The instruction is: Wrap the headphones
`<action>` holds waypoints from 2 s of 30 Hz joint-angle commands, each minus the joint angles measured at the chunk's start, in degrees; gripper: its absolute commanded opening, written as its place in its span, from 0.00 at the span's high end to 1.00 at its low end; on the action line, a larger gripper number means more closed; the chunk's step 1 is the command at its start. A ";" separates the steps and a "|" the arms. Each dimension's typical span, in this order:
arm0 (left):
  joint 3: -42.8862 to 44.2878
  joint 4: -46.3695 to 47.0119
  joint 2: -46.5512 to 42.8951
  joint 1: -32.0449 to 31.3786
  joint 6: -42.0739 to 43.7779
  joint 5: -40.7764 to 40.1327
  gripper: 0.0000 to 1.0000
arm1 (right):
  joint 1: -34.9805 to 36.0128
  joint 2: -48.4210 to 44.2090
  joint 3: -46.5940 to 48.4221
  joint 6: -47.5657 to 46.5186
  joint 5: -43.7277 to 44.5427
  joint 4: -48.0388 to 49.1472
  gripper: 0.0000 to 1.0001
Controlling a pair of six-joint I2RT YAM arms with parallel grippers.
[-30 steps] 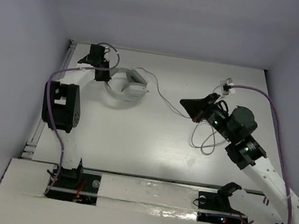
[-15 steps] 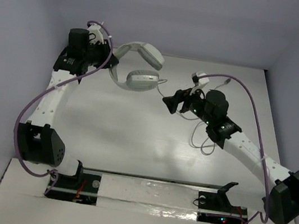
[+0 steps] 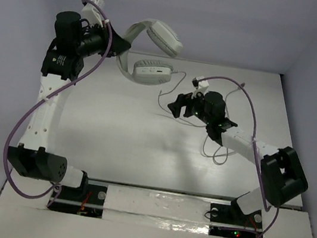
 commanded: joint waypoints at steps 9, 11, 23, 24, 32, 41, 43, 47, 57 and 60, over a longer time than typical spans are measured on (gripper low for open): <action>4.56 7.30 -2.12 0.61 -8.90 6.36 1.00 | -1.27 9.30 1.02 5.24 -16.65 14.49 0.14; 4.65 7.40 -1.85 0.61 -9.43 6.01 1.00 | -1.27 10.18 -0.47 6.13 -17.38 16.09 0.16; 5.18 12.05 -0.36 0.61 -13.91 7.76 1.00 | 2.42 14.13 0.30 6.57 -15.99 16.01 0.19; 5.52 12.32 -0.44 0.61 -14.61 7.94 1.00 | 2.42 15.19 1.01 6.31 -14.06 15.57 0.18; 7.20 9.50 -0.97 0.61 -12.86 7.24 1.00 | 2.42 11.87 -1.43 4.81 -3.14 18.81 0.23; 5.97 10.47 -0.18 0.61 -13.03 6.18 1.00 | 2.42 5.44 -6.99 7.19 -2.19 20.85 0.36; 5.70 11.79 -0.71 0.61 -14.18 6.97 1.00 | 2.42 10.17 -1.75 4.82 -2.00 16.11 0.26; 6.66 12.67 -1.32 0.61 -15.24 7.76 1.00 | 2.42 15.45 -0.30 5.42 -5.51 19.15 0.24; 1.51 24.49 -1.75 2.19 -28.84 1.72 1.00 | 8.04 20.82 3.20 7.71 -3.33 17.69 0.38; -2.02 28.91 -2.99 2.19 -34.20 -4.68 1.00 | 11.30 20.74 2.07 11.56 -2.53 20.22 0.46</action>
